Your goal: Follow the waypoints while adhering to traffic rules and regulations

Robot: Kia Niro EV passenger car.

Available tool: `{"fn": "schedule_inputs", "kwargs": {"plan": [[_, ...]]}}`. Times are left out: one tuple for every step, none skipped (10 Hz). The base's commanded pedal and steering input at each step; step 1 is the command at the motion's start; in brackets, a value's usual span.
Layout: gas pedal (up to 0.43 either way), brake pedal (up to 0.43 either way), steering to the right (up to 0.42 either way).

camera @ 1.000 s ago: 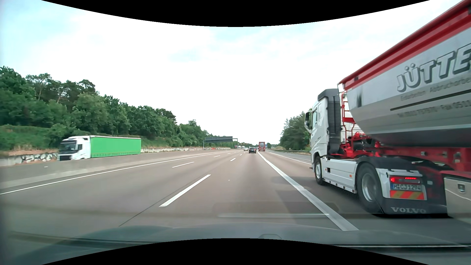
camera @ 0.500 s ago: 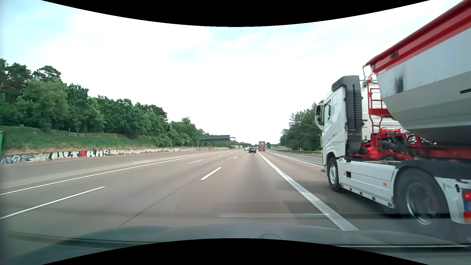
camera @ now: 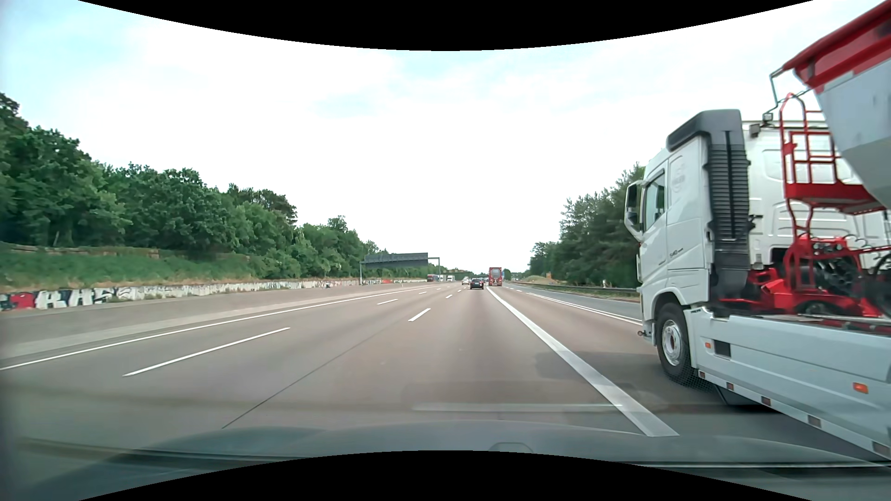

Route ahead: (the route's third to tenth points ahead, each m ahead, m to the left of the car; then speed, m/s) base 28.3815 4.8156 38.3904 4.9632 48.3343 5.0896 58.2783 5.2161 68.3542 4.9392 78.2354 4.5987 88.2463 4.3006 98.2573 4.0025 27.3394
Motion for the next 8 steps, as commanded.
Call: {"fn": "schedule_inputs", "kwargs": {"plan": [[0.157,0.0,-0.003],[0.157,0.0,-0.003],[0.157,0.0,-0.003],[0.157,0.0,-0.003],[0.157,0.0,-0.003],[0.157,0.0,-0.003],[0.157,0.0,-0.003],[0.157,0.0,-0.003]]}}
